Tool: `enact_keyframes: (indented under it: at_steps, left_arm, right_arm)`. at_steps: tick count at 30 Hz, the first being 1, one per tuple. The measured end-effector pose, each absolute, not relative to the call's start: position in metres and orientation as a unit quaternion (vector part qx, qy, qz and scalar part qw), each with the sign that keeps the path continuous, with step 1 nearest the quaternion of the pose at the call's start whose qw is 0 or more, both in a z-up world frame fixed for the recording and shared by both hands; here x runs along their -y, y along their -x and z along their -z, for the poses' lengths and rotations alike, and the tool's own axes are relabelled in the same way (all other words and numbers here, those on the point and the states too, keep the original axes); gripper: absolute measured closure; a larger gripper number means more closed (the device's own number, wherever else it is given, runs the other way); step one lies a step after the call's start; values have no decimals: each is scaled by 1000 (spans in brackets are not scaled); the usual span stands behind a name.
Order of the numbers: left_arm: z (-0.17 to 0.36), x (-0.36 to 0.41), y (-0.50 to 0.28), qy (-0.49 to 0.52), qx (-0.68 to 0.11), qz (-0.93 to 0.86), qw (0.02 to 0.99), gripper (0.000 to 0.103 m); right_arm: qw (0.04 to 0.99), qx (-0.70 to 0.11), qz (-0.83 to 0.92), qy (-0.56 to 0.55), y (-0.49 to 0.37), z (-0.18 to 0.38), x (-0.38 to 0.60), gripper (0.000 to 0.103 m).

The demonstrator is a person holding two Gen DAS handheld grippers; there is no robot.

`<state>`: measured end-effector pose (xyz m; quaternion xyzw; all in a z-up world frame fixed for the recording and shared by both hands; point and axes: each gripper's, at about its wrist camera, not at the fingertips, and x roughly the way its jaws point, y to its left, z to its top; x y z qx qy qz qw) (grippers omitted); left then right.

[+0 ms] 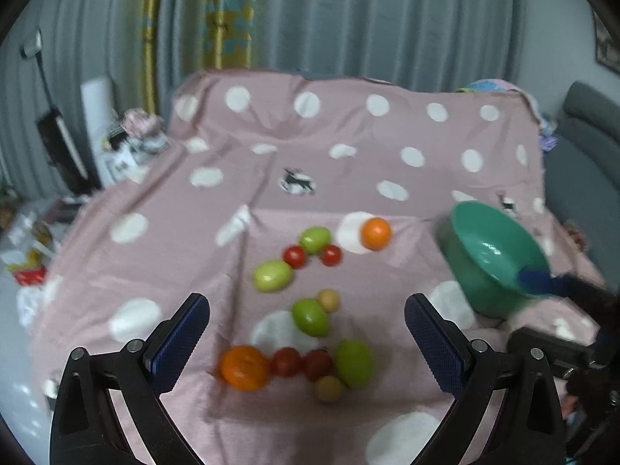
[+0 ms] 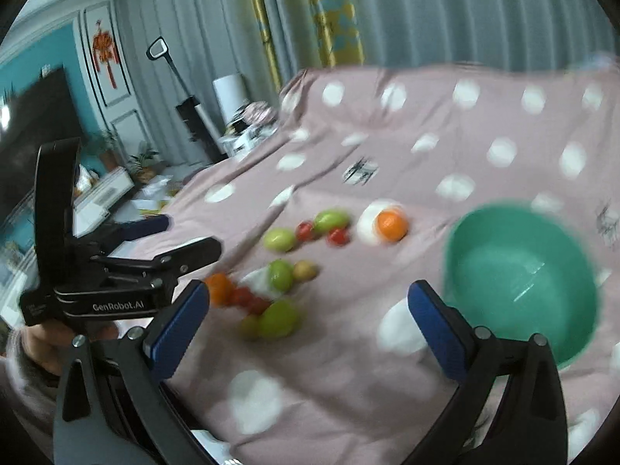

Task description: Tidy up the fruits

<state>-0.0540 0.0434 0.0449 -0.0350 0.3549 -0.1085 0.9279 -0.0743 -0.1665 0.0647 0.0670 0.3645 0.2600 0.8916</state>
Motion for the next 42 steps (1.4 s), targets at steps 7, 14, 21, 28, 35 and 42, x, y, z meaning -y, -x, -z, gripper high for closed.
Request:
enact_keyframes:
  at_steps: [7,14,21,28,35,42]
  left_arm:
    - [-32,-78,45,131,-382,135,905,3]
    - [-24,-86,56,98,-384,150,906,3]
    - [-7,-99,63,49,-403,136,904,3]
    - [3,-92,60,18,-408,129,903,3]
    - [5,-89,44,40,-423,160,891,3]
    - [1,-72,14,15,-434,183,882,7]
  right_arm:
    - [872,-376,-287,-129,82,-48,169,0]
    - [861,-400,-299,-98,84,-46,159,0]
    - [841,-438,-309,-76,77,-21,148,0]
    - [835,-449,-312,-59,73,-10,134,5]
    - [820,-475,-312,-72,60,5,128,15]
    - [811,-488,-315,-65,44,10,114,32]
